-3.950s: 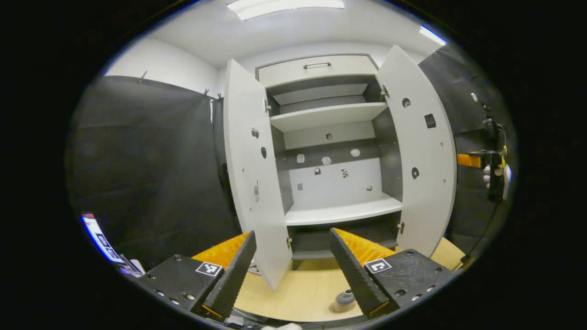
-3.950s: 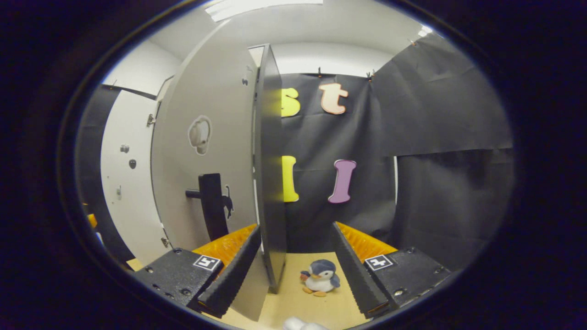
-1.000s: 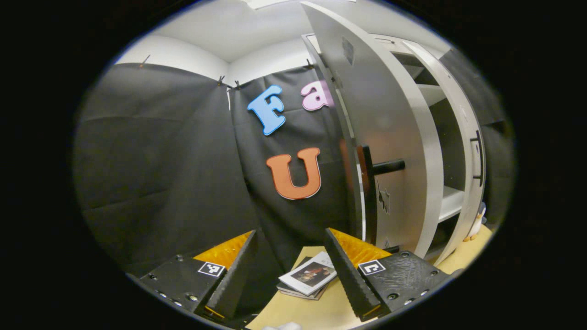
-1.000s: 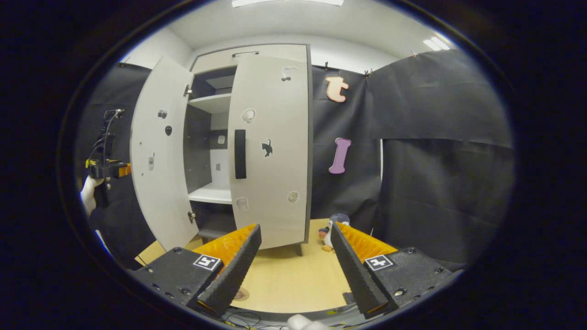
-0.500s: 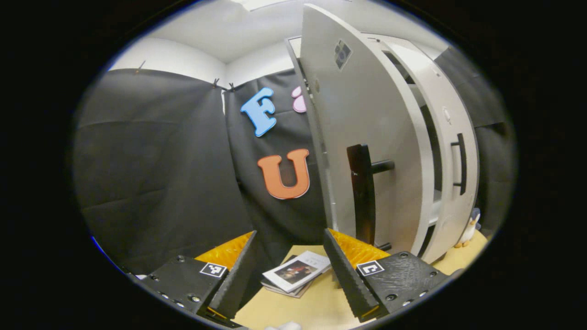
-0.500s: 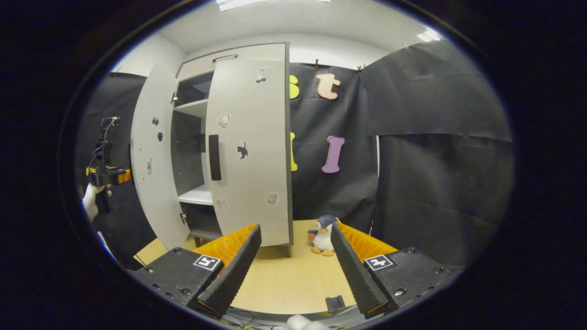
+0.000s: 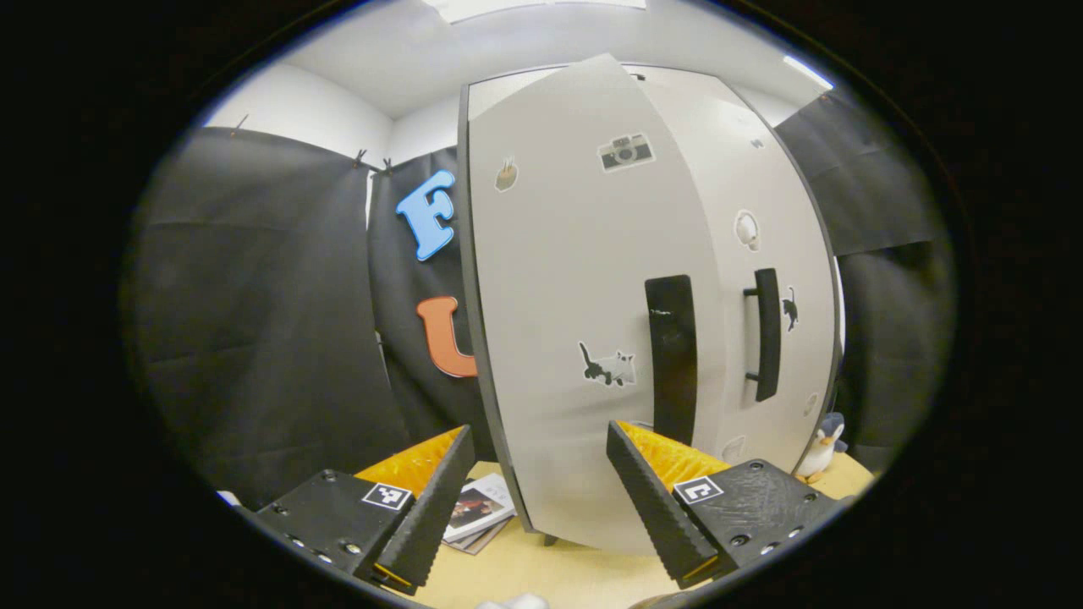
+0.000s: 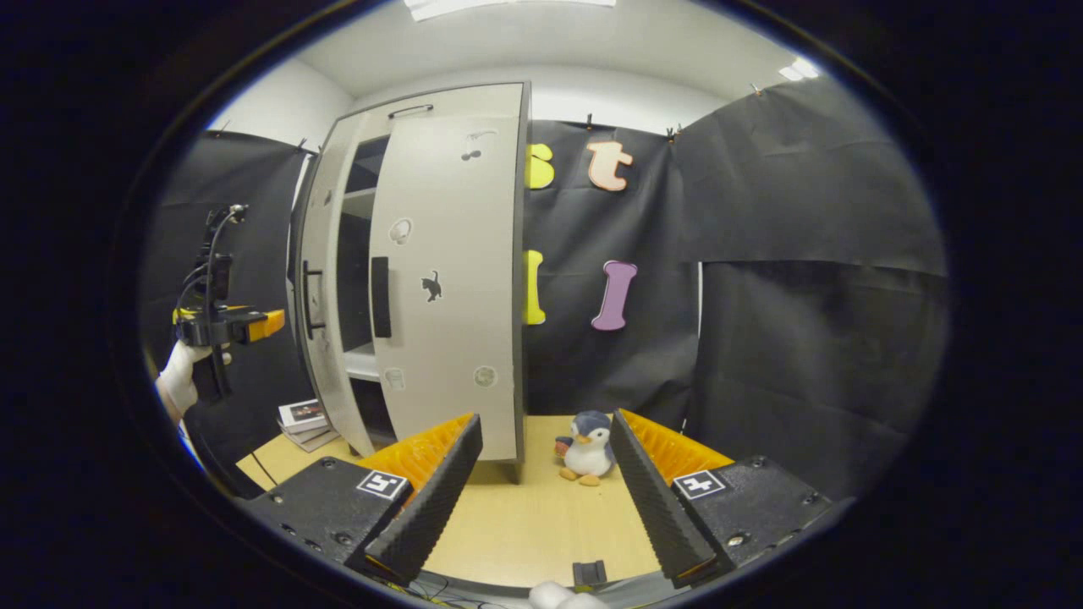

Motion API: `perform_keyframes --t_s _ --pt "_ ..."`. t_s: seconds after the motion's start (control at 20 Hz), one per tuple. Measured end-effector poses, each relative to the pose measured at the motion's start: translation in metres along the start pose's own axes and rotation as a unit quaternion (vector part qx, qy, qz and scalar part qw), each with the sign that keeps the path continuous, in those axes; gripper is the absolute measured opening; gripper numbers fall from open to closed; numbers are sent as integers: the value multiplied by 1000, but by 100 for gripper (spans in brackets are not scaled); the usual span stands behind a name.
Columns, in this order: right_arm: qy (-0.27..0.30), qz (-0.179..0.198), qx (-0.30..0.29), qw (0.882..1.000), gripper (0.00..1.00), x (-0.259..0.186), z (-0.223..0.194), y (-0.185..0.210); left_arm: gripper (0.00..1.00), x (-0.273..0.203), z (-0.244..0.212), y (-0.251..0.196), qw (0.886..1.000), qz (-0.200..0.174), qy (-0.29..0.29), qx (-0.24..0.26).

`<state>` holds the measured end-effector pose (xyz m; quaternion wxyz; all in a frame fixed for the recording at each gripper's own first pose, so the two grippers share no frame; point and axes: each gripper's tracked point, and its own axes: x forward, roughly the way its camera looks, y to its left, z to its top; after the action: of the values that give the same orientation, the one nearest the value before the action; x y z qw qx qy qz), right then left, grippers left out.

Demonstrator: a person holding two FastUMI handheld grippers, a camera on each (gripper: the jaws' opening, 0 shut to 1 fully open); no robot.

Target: Grasp the bottle in the cabinet with the left hand and place it on the coaster, then close the right door with the right hand and the left door with the left hand.

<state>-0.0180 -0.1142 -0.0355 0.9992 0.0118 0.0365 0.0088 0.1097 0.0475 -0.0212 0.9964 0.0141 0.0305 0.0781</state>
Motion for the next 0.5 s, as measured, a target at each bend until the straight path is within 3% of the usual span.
perform_keyframes --t_s 0.5 --pt "-27 12 1 1000 99 8 21 38 97 -57 22 7 1000 -14 -16 -9"
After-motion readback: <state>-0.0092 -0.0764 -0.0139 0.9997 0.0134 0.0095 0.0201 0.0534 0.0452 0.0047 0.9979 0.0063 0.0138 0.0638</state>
